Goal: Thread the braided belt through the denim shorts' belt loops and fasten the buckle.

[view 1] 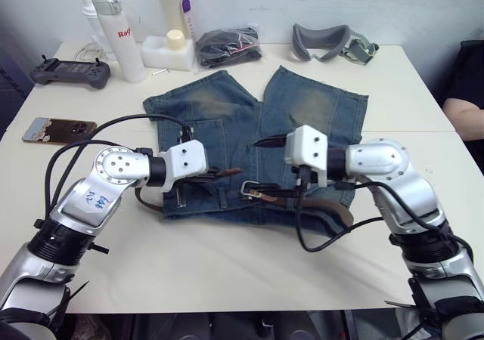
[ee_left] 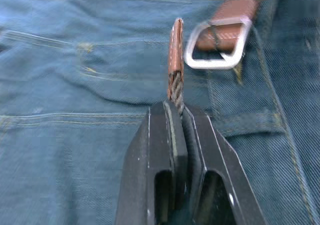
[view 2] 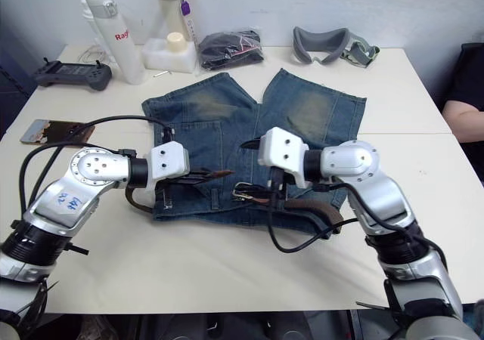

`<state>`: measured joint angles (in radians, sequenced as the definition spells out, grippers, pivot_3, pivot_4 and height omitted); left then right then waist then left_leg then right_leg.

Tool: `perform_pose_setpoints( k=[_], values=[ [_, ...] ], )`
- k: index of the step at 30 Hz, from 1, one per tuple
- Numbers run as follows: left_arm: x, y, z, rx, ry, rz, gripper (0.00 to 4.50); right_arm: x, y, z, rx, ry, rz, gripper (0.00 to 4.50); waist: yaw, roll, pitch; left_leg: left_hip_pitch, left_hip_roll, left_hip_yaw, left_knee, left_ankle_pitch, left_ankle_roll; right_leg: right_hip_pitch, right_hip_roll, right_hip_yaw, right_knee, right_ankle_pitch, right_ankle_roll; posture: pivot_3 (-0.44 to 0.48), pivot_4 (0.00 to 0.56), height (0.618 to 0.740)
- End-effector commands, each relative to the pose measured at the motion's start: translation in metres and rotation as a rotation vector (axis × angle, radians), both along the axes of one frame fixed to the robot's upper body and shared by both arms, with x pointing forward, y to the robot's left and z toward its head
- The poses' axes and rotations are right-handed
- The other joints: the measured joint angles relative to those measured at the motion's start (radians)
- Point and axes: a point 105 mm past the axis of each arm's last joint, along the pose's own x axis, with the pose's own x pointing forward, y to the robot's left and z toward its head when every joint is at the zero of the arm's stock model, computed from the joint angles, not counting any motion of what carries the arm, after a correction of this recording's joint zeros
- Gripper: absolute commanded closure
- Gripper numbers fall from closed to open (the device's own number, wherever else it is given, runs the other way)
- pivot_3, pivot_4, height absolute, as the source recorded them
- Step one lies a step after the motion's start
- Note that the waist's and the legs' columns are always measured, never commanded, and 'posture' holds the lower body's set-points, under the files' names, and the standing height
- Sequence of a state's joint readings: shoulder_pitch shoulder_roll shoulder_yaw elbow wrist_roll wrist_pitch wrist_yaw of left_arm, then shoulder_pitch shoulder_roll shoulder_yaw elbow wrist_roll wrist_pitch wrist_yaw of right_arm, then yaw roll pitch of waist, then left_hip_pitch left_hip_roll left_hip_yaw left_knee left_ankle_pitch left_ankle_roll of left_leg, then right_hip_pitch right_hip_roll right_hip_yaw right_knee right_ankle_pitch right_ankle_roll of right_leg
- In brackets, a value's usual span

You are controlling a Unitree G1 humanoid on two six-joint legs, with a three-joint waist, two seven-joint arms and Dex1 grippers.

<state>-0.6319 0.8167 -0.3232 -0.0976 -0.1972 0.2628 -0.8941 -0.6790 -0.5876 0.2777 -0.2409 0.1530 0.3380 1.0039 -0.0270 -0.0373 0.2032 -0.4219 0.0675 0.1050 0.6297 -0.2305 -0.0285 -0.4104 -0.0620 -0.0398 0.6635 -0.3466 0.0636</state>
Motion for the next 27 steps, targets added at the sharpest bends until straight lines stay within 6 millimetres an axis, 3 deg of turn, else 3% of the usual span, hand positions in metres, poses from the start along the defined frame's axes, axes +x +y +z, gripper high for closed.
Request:
perform_pose_setpoints(
  k=[1,5,8,10,11,16,20,24,27],
  values=[
    [0.005,-0.009,0.012,0.013,-0.065,-0.043,4.48,0.001,0.005,-0.003,-0.029,-0.039,-0.003,0.0,0.001,0.0,0.0,0.0,0.0,0.0,0.0,0.0,0.0,0.0,0.0,0.0,0.0,0.0,0.0,0.0,0.15,0.739],
    [0.013,-0.013,0.014,0.018,-0.109,-0.043,4.48,0.006,0.002,-0.024,-0.061,0.075,-0.073,0.0,0.002,0.0,0.0,0.0,0.0,-0.001,0.001,0.0,0.002,0.0,0.0,0.002,0.001,0.001,0.001,0.0,0.15,0.739],
    [0.015,-0.015,0.013,0.029,-0.123,-0.055,4.5,0.011,0.004,-0.029,-0.009,0.144,-0.118,0.75,0.0,0.0,0.0,0.0,0.0,0.0,0.002,-0.001,0.004,0.0,-0.001,0.003,0.0,0.001,0.002,0.0,0.15,0.739],
    [0.016,-0.017,0.016,0.019,-0.131,-0.063,4.5,0.012,0.005,-0.031,-0.013,0.146,-0.124,1.65,-0.001,0.0,0.0,0.0,0.0,0.002,0.002,-0.001,0.004,0.0,-0.001,0.003,0.001,0.002,0.003,0.0,0.15,0.739],
    [0.016,-0.019,0.018,0.009,-0.134,-0.067,4.5,0.013,0.006,-0.032,-0.011,0.145,-0.128,2.3,-0.001,0.0,0.0,0.0,0.0,0.002,0.002,0.0,0.004,-0.001,-0.001,0.003,0.002,0.002,0.003,0.0,0.15,0.739],
    [0.016,-0.023,0.023,-0.048,-0.12,-0.059,4.5,0.017,0.006,-0.032,-0.001,0.146,-0.138,4.47,0.0,0.0,0.0,0.0,0.0,0.002,0.003,0.0,0.004,-0.001,0.0,0.003,0.003,0.002,0.003,0.0,0.15,0.739],
    [0.017,-0.017,0.03,-0.145,-0.047,-0.002,4.5,0.019,0.008,-0.029,0.014,0.119,-0.125,4.47,0.0,0.0,0.0,0.0,0.0,0.002,0.003,0.0,0.004,-0.001,0.0,0.003,0.003,0.002,0.003,0.0,0.15,0.739],
    [0.017,0.003,0.053,-0.348,0.105,0.133,2.85,0.025,0.006,-0.026,-0.006,0.009,-0.124,4.5,-0.003,0.0,0.0,0.0,0.001,0.002,0.004,0.0,0.004,-0.001,0.0,0.003,0.004,0.002,0.003,0.0,0.15,0.739],
    [0.015,0.033,0.064,-0.504,0.289,0.314,1.63,0.031,0.005,-0.022,-0.005,-0.089,-0.127,4.5,-0.005,0.0,0.0,0.0,0.001,0.001,0.004,0.0,0.004,-0.001,0.0,0.004,0.004,0.002,0.003,0.0,0.15,0.739]
  ],
)
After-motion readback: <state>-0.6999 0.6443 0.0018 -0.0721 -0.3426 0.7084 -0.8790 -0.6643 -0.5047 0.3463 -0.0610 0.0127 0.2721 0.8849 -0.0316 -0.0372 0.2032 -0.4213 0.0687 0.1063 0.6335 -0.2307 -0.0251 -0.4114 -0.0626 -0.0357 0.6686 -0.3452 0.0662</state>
